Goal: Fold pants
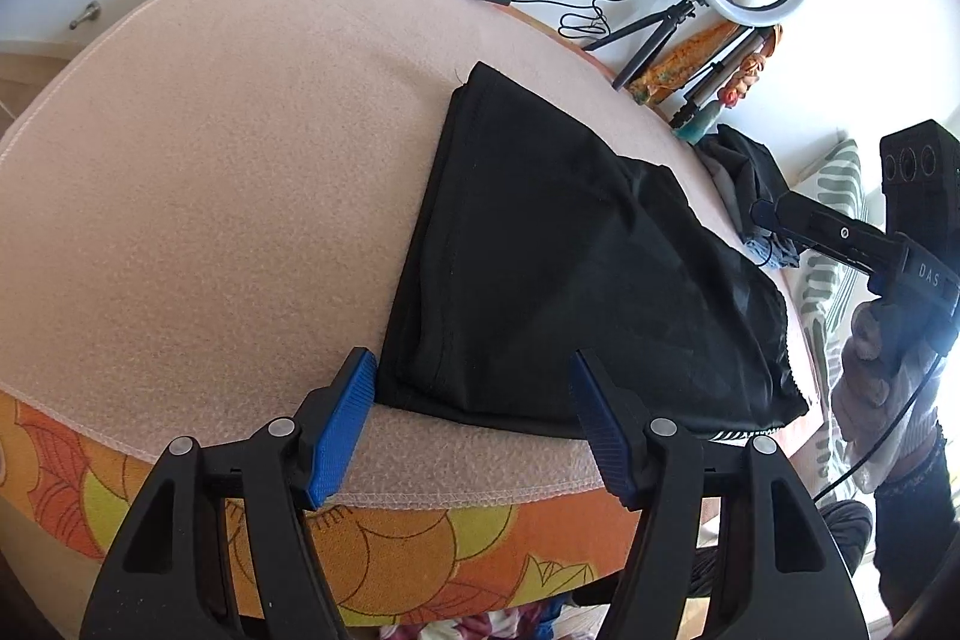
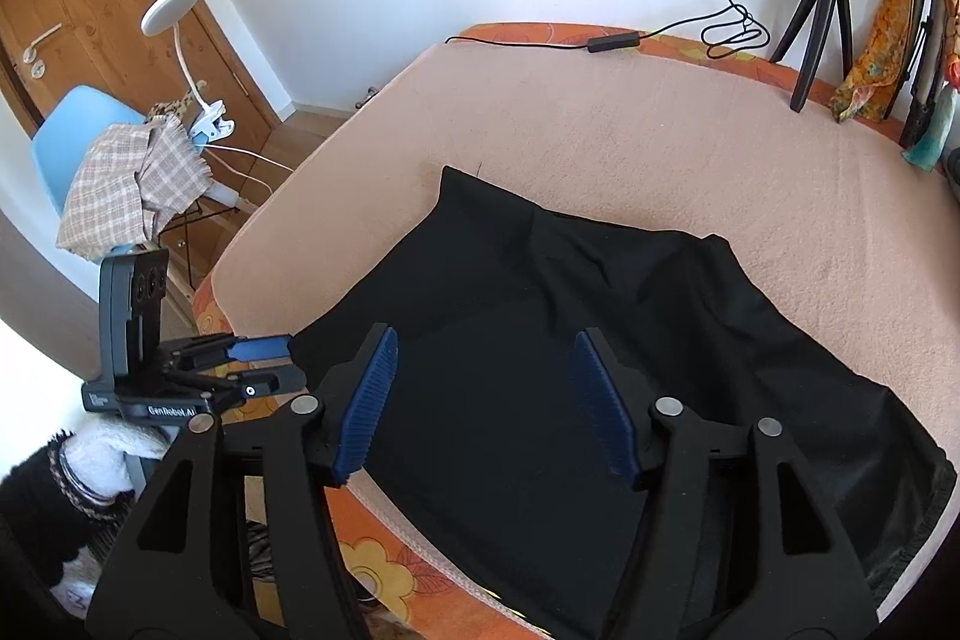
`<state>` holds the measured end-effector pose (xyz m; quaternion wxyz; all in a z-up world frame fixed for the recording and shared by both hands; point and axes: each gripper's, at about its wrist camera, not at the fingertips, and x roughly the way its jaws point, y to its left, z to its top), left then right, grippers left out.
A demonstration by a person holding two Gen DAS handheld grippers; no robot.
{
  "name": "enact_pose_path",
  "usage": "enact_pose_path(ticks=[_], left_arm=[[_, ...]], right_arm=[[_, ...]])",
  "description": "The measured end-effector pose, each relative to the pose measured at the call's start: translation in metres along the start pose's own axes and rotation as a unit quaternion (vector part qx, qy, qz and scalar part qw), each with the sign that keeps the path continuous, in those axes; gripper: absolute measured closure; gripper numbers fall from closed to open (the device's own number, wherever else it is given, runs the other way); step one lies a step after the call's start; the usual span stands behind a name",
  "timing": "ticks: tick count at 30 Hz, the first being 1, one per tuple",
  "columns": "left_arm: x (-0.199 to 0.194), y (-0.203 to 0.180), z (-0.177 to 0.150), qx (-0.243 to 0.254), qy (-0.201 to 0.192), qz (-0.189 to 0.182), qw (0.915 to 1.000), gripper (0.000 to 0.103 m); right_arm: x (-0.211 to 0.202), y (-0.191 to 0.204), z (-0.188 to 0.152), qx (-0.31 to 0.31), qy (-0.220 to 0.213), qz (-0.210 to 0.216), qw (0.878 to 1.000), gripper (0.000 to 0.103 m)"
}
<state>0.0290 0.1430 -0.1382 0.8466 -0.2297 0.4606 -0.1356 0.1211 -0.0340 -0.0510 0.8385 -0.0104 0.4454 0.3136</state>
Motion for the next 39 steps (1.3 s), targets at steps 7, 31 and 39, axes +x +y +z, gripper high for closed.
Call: enact_pose_path(ticks=[7,31,39], left_arm=[[0.002,0.007,0.0,-0.03,-0.026,-0.041,0.9984,0.045],[0.0,-0.022,-0.003,0.04,-0.016,0.007,0.9991,0.049],[0.011,-0.026,0.0,0.051,-0.019,-0.014,0.9984,0.071]], right_arm=[[0.049,0.006,0.041,0.068,0.054,0.015,0.996,0.03],[0.218,0.08,0.09,0.005,0.214,-0.139,0.967,0.029],[0.225,0.088,0.098,0.007,0.229,-0.145,0.963,0.029]])
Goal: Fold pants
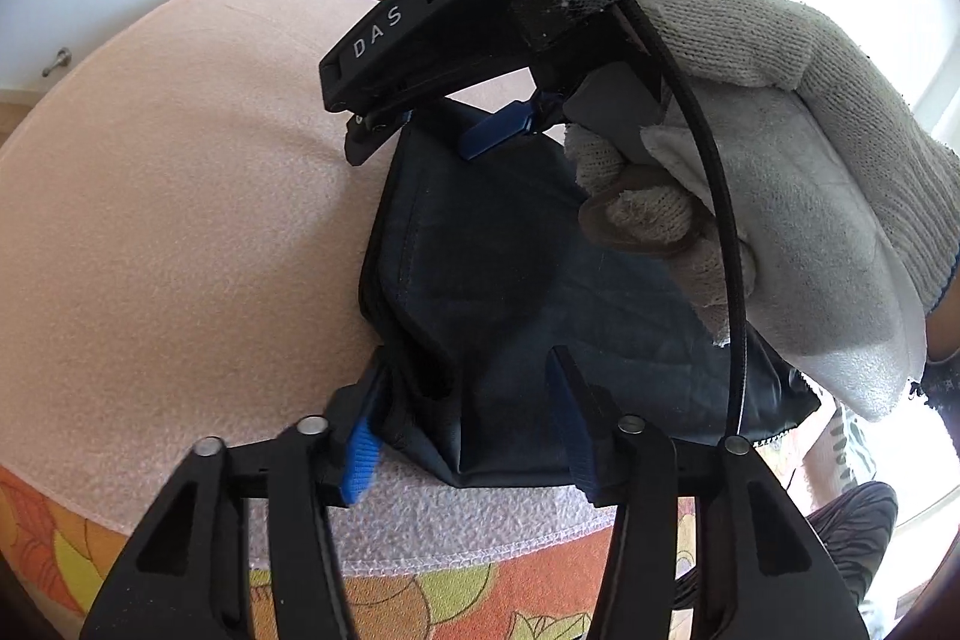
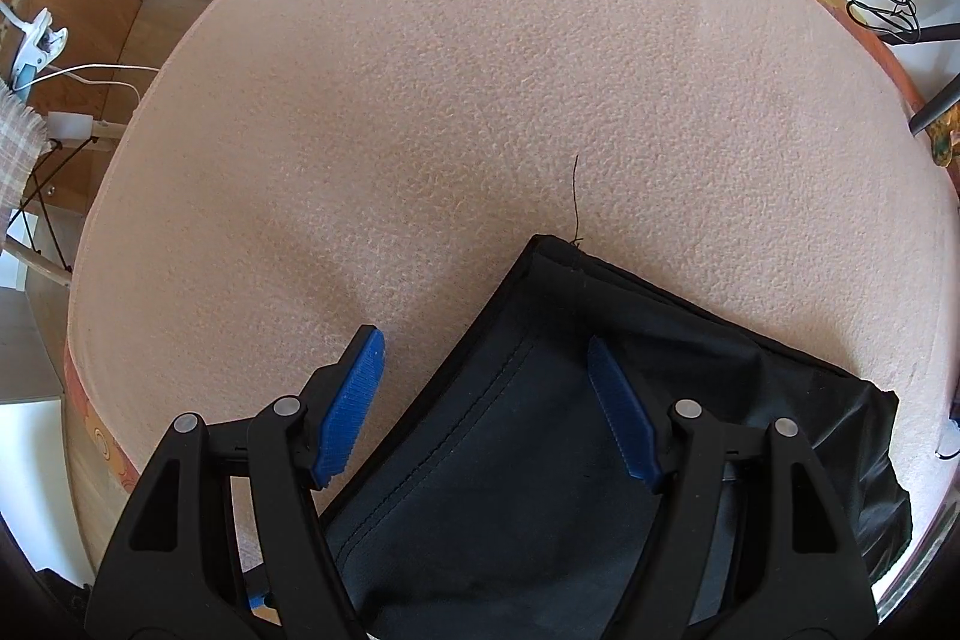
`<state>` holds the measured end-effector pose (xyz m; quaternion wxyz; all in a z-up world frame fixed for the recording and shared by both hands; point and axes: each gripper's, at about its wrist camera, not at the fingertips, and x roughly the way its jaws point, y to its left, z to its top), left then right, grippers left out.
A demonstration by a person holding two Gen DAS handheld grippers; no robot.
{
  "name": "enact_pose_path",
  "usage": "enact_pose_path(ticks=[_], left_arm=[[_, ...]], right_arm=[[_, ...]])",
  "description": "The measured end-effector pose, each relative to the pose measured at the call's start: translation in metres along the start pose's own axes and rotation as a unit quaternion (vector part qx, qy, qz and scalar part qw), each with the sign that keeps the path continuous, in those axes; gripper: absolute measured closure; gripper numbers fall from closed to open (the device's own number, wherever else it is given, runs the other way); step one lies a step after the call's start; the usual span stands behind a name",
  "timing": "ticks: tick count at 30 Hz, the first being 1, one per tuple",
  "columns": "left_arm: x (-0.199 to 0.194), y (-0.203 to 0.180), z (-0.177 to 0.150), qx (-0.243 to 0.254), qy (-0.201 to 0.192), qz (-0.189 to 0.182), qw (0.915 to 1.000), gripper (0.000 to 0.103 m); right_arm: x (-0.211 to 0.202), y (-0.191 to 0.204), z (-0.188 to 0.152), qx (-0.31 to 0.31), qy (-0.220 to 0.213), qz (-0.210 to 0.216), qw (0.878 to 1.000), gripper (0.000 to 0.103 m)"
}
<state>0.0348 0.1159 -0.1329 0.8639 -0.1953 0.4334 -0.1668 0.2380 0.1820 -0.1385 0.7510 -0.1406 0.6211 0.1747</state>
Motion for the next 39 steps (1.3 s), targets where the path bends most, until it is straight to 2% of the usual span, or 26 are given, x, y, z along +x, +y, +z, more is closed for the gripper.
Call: enact_pose_path(ticks=[1,2,4,7,11,15,16,17,19,22,27,34,39], left_arm=[[0.002,-0.001,0.001,0.001,0.001,-0.003,1.0,0.089],[0.001,-0.002,0.001,-0.001,-0.003,-0.009,1.0,0.093],[-0.003,-0.006,0.002,0.003,-0.012,-0.018,0.9998,0.095],[-0.01,-0.019,0.003,0.038,-0.022,-0.017,0.9989,0.095],[-0.01,-0.022,-0.001,0.041,-0.016,-0.021,0.9988,0.095],[-0.011,-0.022,-0.001,0.041,-0.019,-0.018,0.9988,0.095],[-0.016,-0.02,-0.003,0.042,-0.021,-0.015,0.9988,0.095],[-0.015,-0.021,-0.002,0.042,-0.023,-0.014,0.9988,0.095],[-0.012,-0.022,-0.002,0.048,-0.023,-0.008,0.9985,0.096],[-0.007,-0.026,-0.001,0.044,-0.022,-0.015,0.9987,0.096],[-0.015,-0.039,0.003,0.055,-0.035,-0.032,0.9974,0.097],[-0.033,-0.061,0.017,0.051,-0.067,-0.088,0.9925,0.097],[-0.031,-0.083,0.021,0.059,-0.068,-0.127,0.9879,0.097]], right_arm=[[0.0,0.001,0.0,0.0,0.001,-0.003,1.0,0.029],[0.0,0.0,0.002,-0.001,0.003,-0.005,1.0,0.029],[0.003,0.0,0.004,-0.004,0.005,-0.009,1.0,0.029],[0.005,0.003,0.005,-0.011,0.007,-0.017,1.0,0.029],[0.005,0.006,0.005,-0.02,0.01,-0.02,1.0,0.031],[0.002,0.001,0.0,-0.023,0.0,-0.016,1.0,0.05],[0.001,-0.003,-0.001,-0.019,-0.004,-0.016,1.0,0.063],[0.0,-0.008,-0.002,-0.016,-0.008,-0.018,1.0,0.067],[-0.003,-0.018,-0.005,-0.007,-0.012,0.007,1.0,0.085],[-0.008,-0.033,-0.013,0.006,-0.026,0.043,0.999,0.094],[-0.023,-0.061,-0.029,0.047,-0.057,0.094,0.993,0.097],[-0.067,-0.111,-0.052,0.082,-0.116,0.139,0.98,0.098],[-0.094,-0.154,-0.074,0.11,-0.147,0.161,0.97,0.098]])
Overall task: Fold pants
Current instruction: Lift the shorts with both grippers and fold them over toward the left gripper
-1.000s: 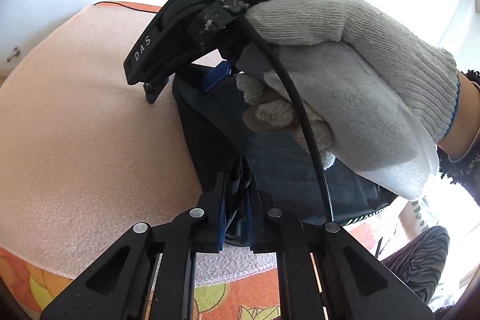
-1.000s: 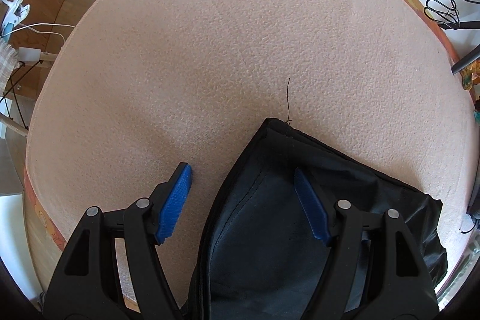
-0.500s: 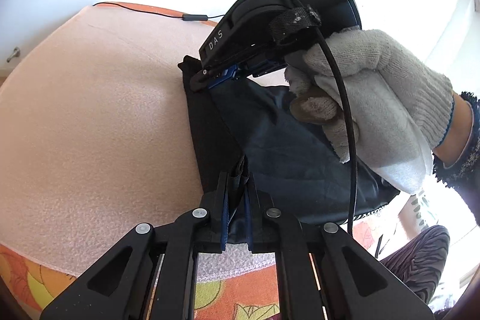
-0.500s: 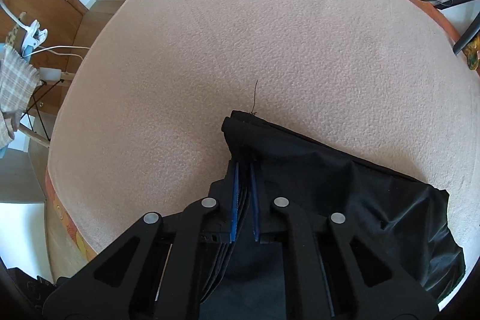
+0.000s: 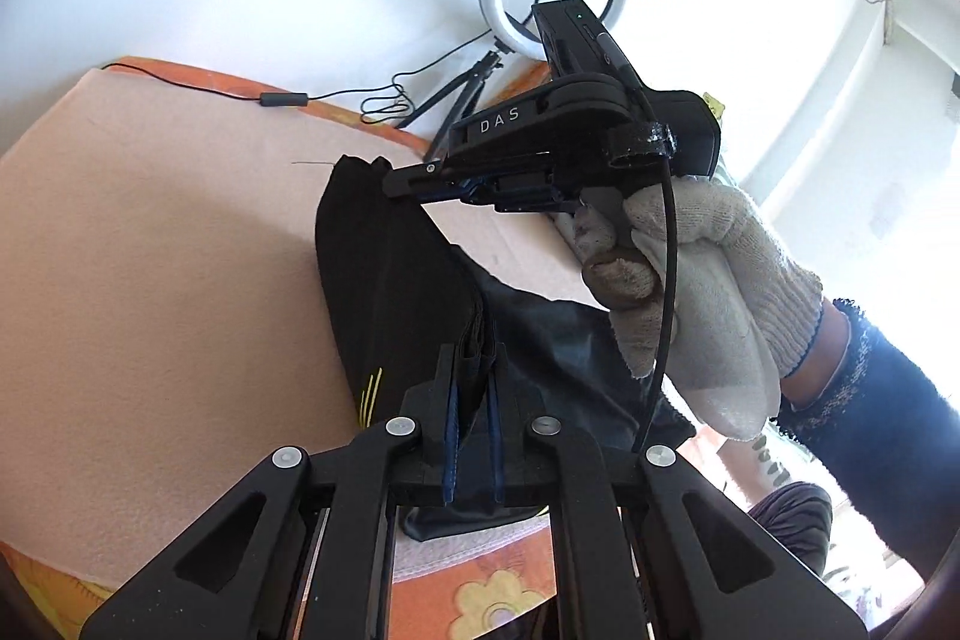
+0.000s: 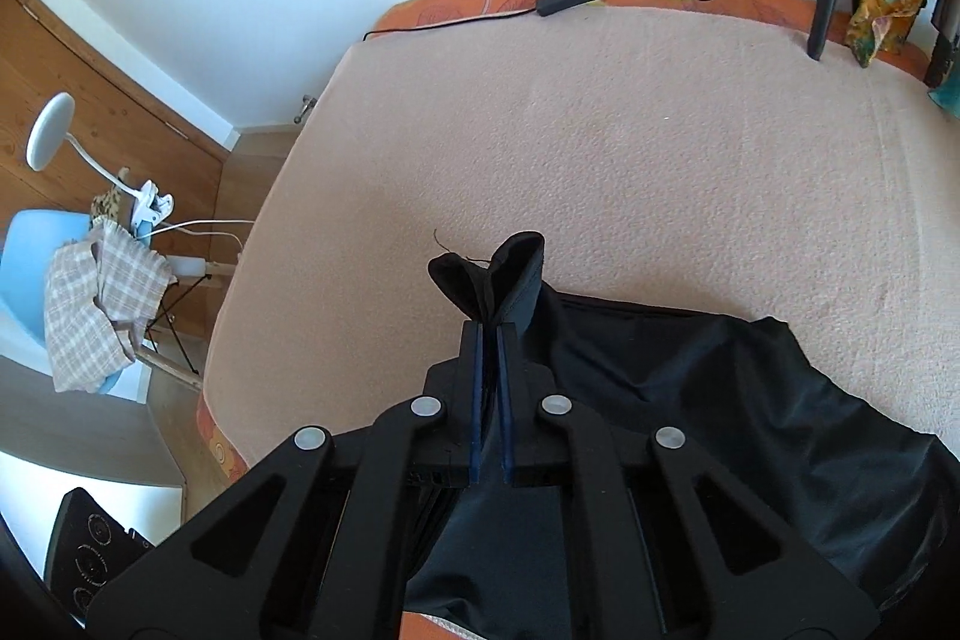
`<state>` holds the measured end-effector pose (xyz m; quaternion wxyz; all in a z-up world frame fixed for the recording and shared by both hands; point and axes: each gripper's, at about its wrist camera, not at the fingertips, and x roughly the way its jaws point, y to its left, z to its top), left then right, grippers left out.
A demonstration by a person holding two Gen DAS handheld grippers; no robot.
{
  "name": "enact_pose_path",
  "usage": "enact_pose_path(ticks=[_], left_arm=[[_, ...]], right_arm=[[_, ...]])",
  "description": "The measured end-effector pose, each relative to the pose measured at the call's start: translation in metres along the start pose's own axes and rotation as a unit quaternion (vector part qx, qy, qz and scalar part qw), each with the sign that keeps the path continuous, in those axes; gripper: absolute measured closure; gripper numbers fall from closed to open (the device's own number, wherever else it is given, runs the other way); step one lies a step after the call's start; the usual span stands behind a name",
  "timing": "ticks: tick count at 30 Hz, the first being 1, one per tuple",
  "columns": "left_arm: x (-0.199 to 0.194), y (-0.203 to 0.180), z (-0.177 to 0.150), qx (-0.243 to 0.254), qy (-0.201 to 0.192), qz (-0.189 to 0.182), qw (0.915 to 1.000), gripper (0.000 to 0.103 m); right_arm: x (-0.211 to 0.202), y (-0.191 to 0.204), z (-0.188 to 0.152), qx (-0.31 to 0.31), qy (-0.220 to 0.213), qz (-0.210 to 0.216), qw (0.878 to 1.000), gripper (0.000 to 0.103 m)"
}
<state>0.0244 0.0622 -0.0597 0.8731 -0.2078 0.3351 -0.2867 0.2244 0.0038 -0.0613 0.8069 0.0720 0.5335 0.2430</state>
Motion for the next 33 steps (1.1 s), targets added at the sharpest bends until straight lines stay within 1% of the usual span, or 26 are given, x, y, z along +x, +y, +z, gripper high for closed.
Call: enact_pose_path(ticks=[4,10,16,19,23,27,33], left_arm=[[0.015,-0.024,0.002,0.019,0.012,-0.029,0.9993,0.097],[0.044,-0.063,0.008,0.052,0.024,-0.072,0.9958,0.097],[0.079,-0.092,0.014,0.066,0.048,-0.107,0.9909,0.097],[0.098,-0.098,0.015,0.072,0.061,-0.121,0.9882,0.097],[0.125,-0.118,0.016,0.077,0.08,-0.141,0.9838,0.097],[0.151,-0.142,0.013,0.1,0.098,-0.157,0.9776,0.097],[0.188,-0.168,-0.004,0.118,0.138,-0.18,0.9669,0.097]], right_arm=[[-0.023,-0.02,-0.005,0.019,-0.022,0.005,1.0,0.098],[-0.07,-0.061,-0.018,0.048,-0.055,0.006,0.997,0.098],[-0.111,-0.105,-0.036,0.078,-0.086,-0.001,0.993,0.098],[-0.129,-0.129,-0.049,0.094,-0.099,-0.009,0.991,0.098],[-0.151,-0.162,-0.066,0.119,-0.111,-0.016,0.986,0.098],[-0.164,-0.191,-0.086,0.142,-0.12,-0.029,0.982,0.098],[-0.175,-0.234,-0.112,0.174,-0.132,-0.038,0.975,0.098]])
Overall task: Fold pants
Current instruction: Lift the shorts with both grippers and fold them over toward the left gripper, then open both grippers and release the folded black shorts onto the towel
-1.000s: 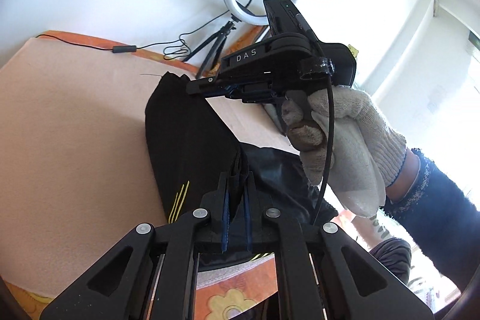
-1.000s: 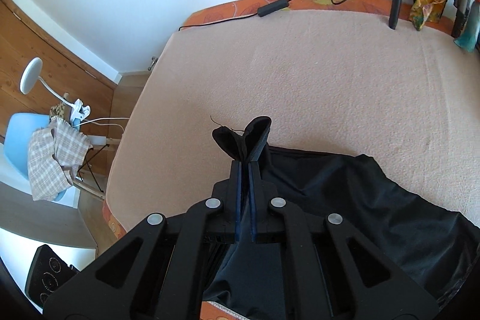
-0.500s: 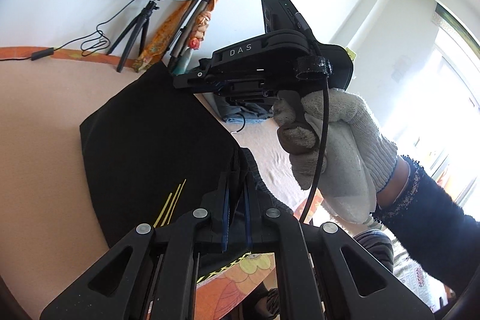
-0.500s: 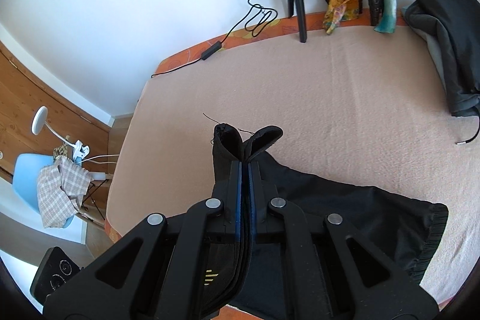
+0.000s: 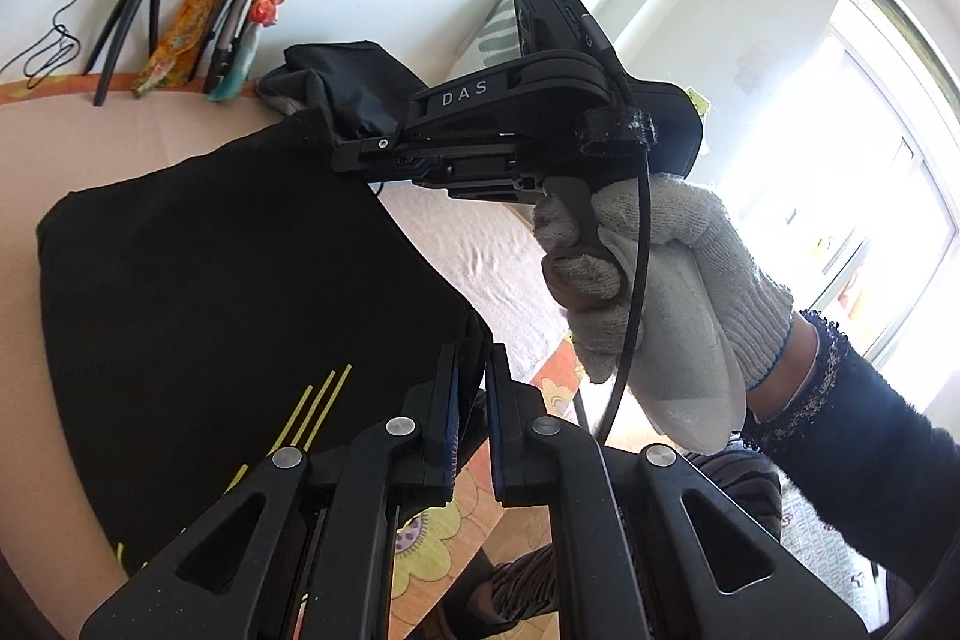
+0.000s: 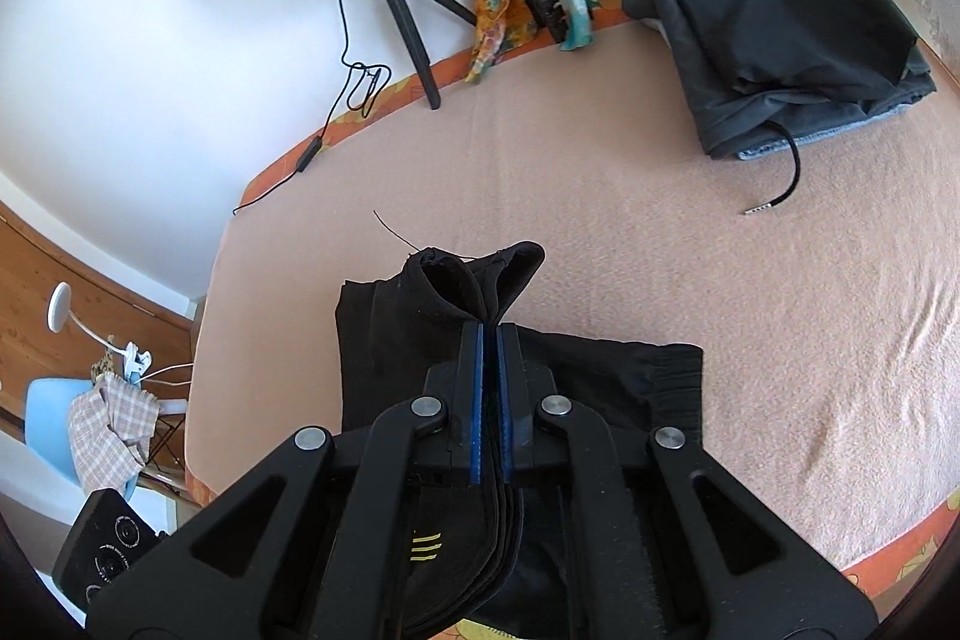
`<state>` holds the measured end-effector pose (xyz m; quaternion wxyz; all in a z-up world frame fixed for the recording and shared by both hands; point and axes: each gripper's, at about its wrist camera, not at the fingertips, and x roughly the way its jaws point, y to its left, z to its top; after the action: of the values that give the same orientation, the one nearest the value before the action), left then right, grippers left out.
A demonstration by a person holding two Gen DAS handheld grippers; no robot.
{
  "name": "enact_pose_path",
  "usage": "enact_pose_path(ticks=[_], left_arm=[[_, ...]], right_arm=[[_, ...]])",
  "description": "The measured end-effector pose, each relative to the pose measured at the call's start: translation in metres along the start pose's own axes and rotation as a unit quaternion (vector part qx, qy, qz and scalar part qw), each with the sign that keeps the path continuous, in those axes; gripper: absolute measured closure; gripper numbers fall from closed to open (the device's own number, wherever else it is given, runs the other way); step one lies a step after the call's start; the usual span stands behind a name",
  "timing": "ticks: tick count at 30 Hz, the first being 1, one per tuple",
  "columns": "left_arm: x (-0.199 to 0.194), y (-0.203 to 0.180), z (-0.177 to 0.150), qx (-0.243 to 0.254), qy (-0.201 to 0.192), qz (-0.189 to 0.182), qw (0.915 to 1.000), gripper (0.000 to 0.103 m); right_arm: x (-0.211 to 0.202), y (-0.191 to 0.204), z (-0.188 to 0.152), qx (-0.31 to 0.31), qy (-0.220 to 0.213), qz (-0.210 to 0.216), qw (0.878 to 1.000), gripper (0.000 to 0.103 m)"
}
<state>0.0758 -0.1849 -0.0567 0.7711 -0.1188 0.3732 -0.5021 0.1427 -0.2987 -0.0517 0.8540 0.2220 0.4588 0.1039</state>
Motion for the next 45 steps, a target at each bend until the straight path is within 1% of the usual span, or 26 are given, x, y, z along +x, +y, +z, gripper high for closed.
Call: enact_pose_path(ticks=[4,9,14,16,17,20,23,24,25,26,27,28,29,31,32,33,35,37,40,42,44,45], left_arm=[[0.021,-0.014,-0.006,0.019,0.024,-0.01,0.9995,0.097],[0.048,-0.022,-0.011,0.041,0.056,-0.016,0.9974,0.097],[0.06,-0.029,-0.022,0.059,0.082,-0.015,0.9947,0.097],[0.06,-0.03,-0.024,0.06,0.096,-0.021,0.9933,0.097],[0.058,-0.032,-0.026,0.064,0.097,-0.017,0.9931,0.097],[0.048,-0.03,-0.028,0.068,0.098,-0.009,0.9929,0.096],[0.03,-0.019,-0.026,0.05,0.088,-0.002,0.9948,0.096],[0.024,-0.014,-0.026,0.039,0.084,-0.002,0.9957,0.094],[0.017,-0.009,-0.024,0.03,0.077,-0.001,0.9965,0.084],[0.01,-0.004,-0.022,0.027,0.069,0.006,0.9972,0.077],[0.003,0.0,-0.021,0.026,0.062,0.016,0.9976,0.064],[-0.004,0.004,-0.019,0.023,0.056,0.026,0.9978,0.056],[-0.01,0.01,-0.016,0.018,0.052,0.034,0.9979,0.054],[-0.017,0.023,-0.011,0.008,0.047,0.055,0.9973,0.043],[-0.024,0.031,-0.009,0.0,0.044,0.069,0.9967,0.041],[-0.028,0.041,-0.006,-0.012,0.04,0.077,0.9961,0.04],[-0.039,0.065,-0.002,-0.051,0.031,0.091,0.9941,0.039],[-0.046,0.092,0.002,-0.099,0.021,0.102,0.9896,0.038],[-0.049,0.124,0.009,-0.161,0.013,0.101,0.9817,0.038],[-0.045,0.138,0.015,-0.178,0.014,0.105,0.9783,0.038],[-0.039,0.143,0.021,-0.169,0.021,0.113,0.9789,0.038],[-0.037,0.146,0.023,-0.165,0.025,0.113,0.9794,0.038]], right_arm=[[0.0,-0.028,-0.006,0.022,0.0,-0.007,1.0,0.098],[0.003,-0.059,-0.018,0.043,0.002,-0.012,0.999,0.098],[0.01,-0.083,-0.027,0.061,0.004,-0.017,0.998,0.098],[0.015,-0.089,-0.029,0.058,0.01,-0.01,0.998,0.098],[0.018,-0.09,-0.03,0.052,0.013,-0.012,0.998,0.098],[0.021,-0.095,-0.031,0.045,0.014,-0.026,0.999,0.098],[0.019,-0.096,-0.032,0.028,0.005,-0.051,0.998,0.098],[0.018,-0.098,-0.033,0.026,0.002,-0.051,0.998,0.098],[0.018,-0.1,-0.034,0.03,0.003,-0.046,0.998,0.097],[0.017,-0.102,-0.035,0.035,0.005,-0.039,0.999,0.092],[0.016,-0.103,-0.037,0.038,0.006,-0.034,0.999,0.088],[0.015,-0.102,-0.039,0.036,0.004,-0.033,0.999,0.076],[0.014,-0.1,-0.042,0.032,0.003,-0.035,0.999,0.06],[0.011,-0.094,-0.047,0.015,-0.002,-0.04,0.999,0.044],[0.009,-0.091,-0.049,0.007,-0.007,-0.041,0.999,0.04],[0.008,-0.088,-0.051,0.002,-0.01,-0.04,0.999,0.039],[0.006,-0.086,-0.055,0.001,-0.01,-0.03,1.0,0.031],[0.007,-0.088,-0.059,0.009,-0.009,-0.018,1.0,0.027],[0.012,-0.089,-0.063,0.012,0.01,-0.013,1.0,0.027],[0.011,-0.088,-0.063,0.011,0.009,-0.005,1.0,0.026],[0.01,-0.087,-0.063,0.009,0.008,0.013,1.0,0.019],[0.01,-0.087,-0.062,0.007,0.01,0.017,1.0,0.019]])
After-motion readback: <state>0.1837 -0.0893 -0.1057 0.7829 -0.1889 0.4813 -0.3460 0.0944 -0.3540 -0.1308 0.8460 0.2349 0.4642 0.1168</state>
